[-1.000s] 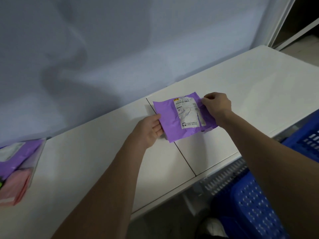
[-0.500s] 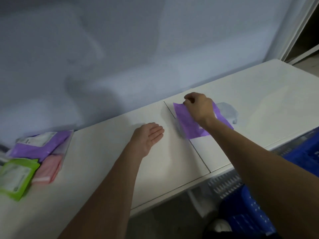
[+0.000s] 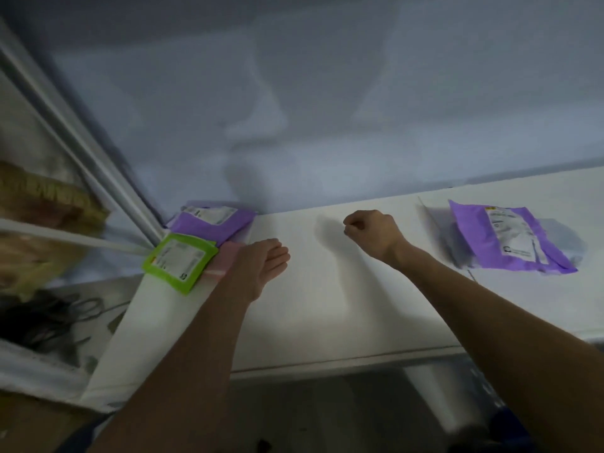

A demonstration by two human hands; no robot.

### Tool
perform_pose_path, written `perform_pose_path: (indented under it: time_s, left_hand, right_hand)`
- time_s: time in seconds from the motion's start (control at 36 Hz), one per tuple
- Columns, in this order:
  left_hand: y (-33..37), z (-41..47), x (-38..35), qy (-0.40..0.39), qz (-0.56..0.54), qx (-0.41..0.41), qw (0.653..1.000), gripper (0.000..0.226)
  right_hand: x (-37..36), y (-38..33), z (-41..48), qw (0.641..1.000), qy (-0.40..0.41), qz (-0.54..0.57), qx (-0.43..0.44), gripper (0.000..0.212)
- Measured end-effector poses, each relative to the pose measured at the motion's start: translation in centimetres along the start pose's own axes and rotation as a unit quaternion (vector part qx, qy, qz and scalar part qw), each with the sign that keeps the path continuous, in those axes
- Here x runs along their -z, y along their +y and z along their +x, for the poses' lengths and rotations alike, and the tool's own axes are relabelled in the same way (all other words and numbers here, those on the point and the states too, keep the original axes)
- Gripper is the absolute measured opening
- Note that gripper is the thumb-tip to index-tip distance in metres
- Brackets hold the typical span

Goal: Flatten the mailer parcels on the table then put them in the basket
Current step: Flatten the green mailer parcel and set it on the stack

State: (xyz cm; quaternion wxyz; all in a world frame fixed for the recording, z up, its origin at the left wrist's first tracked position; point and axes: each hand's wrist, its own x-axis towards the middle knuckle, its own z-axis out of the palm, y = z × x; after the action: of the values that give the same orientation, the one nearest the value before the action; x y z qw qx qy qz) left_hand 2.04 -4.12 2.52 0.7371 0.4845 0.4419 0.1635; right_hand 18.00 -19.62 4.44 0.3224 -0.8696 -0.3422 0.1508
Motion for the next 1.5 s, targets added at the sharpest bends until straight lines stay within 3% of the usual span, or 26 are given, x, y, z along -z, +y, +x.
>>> perform_pose_path:
  time_s: [0.28, 0.44, 0.58, 0.67, 0.81, 1.03, 1.17, 1.39, 1.5]
  left_hand:
    - [1.2, 2.0, 9.0, 0.073, -0.024, -0.010, 0.997, 0.016]
    - [-0.2, 2.1, 13.2, 0.084, -0.049, 0.108, 0.989, 0.031]
    - [-0.7, 2.9, 15.9, 0.144, -0.214, 0.105, 0.960, 0.028]
    - [-0.6, 3.5, 17.1, 0.145, -0.320, 0.092, 0.932, 0.025]
    - [-0.7, 3.4, 17.2, 0.159, -0.389, 0.082, 0.904, 0.012]
    - [0.2, 3.6, 16.2, 0.187, -0.385, 0.096, 0.899, 0.019]
    - [0.9, 3.4, 15.1, 0.173, -0.359, 0.090, 0.913, 0.023]
    - [0.6, 2.4, 12.0, 0.070, -0.283, 0.101, 0.951, 0.016]
    - [0.2, 0.5, 9.3, 0.006, -0.214, 0.099, 0.972, 0.010]
  right_hand:
    - [-7.3, -5.8, 2.1, 0.992, -0.087, 0.090, -0.016, 0.022]
    - [-12.1, -8.3, 3.2, 0.986, -0.119, 0.117, -0.027, 0.019]
    - [-14.3, -9.8, 3.3, 0.984, -0.134, 0.114, -0.017, 0.015]
    - [-15.0, -10.1, 3.3, 0.984, -0.139, 0.108, -0.014, 0.023]
    - [-15.5, -10.1, 3.4, 0.982, -0.147, 0.113, -0.030, 0.030]
    - [-14.4, -9.2, 3.5, 0.982, -0.128, 0.130, -0.051, 0.022]
    - [-13.6, -8.9, 3.4, 0.979, -0.125, 0.151, -0.053, 0.022]
    - [-12.8, -9.1, 2.3, 0.970, -0.119, 0.198, -0.070, 0.025]
    - [-12.0, -9.5, 1.5, 0.940, -0.129, 0.293, -0.120, 0.042]
